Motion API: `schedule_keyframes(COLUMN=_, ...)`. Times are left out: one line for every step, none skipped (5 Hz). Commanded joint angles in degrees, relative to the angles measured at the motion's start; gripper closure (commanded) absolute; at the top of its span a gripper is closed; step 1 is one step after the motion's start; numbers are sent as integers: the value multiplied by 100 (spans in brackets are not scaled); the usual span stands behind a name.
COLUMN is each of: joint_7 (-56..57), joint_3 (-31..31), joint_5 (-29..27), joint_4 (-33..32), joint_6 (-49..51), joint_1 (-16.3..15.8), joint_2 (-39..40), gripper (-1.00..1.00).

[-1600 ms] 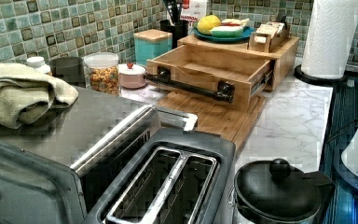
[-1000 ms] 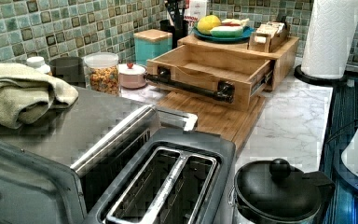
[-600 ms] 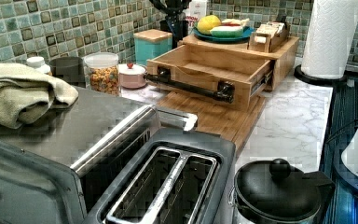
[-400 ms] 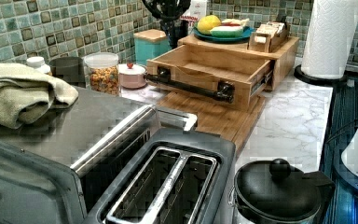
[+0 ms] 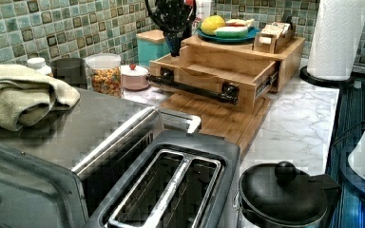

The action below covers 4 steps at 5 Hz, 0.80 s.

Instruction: Close the drawer.

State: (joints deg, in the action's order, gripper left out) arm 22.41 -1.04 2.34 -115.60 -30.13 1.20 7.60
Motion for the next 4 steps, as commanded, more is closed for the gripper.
schedule_keyframes(joint_7=270, joint_3=243, joint_5=-695, joint_4=-707, joint_6=-1101, joint_1=-113, joint_2=368, gripper=100)
schedule_keyframes(joint_7=101, joint_3=279, joint_5=-667, joint_4=-873, joint_6=-1328, joint_1=-160, joint_2=416, gripper=100)
schedule_keyframes(joint_7=-44, joint_3=201, joint_5=-433, joint_4=-963, joint_6=-1491, joint_1=-250, joint_2=505, gripper=100)
schedule_keyframes(joint_7=-178, joint_3=100, joint_5=-106, joint_4=-922, joint_6=-1439, joint_1=-284, joint_2=584, gripper=100)
